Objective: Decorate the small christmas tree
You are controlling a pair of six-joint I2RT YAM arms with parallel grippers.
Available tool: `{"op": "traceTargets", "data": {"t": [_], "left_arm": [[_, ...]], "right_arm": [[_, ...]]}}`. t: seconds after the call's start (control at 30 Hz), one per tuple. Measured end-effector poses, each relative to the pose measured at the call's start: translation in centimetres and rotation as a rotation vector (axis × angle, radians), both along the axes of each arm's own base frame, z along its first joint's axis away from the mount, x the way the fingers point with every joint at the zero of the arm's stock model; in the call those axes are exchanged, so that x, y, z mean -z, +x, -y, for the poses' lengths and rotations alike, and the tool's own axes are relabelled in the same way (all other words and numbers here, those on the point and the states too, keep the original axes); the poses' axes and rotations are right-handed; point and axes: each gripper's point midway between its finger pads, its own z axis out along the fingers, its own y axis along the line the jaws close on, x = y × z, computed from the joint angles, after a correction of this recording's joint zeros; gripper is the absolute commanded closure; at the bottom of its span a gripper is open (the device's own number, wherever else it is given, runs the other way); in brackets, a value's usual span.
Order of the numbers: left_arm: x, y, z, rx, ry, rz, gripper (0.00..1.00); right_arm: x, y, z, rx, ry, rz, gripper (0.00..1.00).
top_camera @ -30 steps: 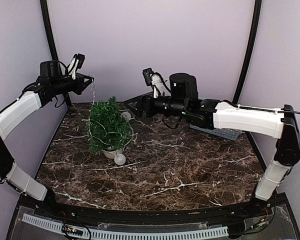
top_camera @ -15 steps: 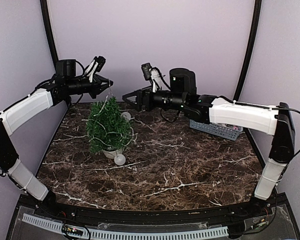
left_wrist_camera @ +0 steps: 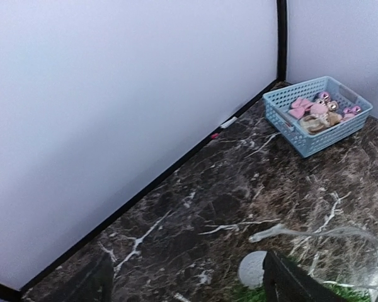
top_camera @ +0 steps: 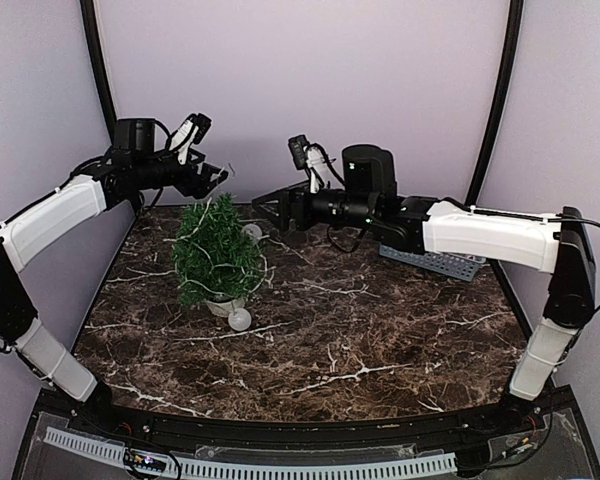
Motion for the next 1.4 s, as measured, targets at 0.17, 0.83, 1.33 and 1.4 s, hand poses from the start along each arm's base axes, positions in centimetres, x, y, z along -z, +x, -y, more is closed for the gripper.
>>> {"op": "traceTargets", "data": {"t": [0.17, 0.83, 1.33, 1.4], "left_arm": [[-2.3, 0.1, -3.0, -0.167, 0.031, 0.059, 0.01], [2.3, -13.6, -3.3, -0.023, -0.201, -0.227, 0.02], [5.1, -14.6, -2.5, 0.021, -0.218, -0.316, 0.51], [5.1, -14.5, -2.6, 0.014, -0.213, -0.309, 0.57]], "right_arm": [[-1.3, 0.3, 1.2, 0.046, 0.016, 0.02, 0.18], [-1.7, 2.0, -1.8, -0.138, -0.021, 0.177, 0.12], [0.7, 2.5, -3.2, -0.194, -0.116, 0.217, 0.44], [0.7, 2.8, -3.4, -0.197, -0.119, 0.23, 0.53]]}}
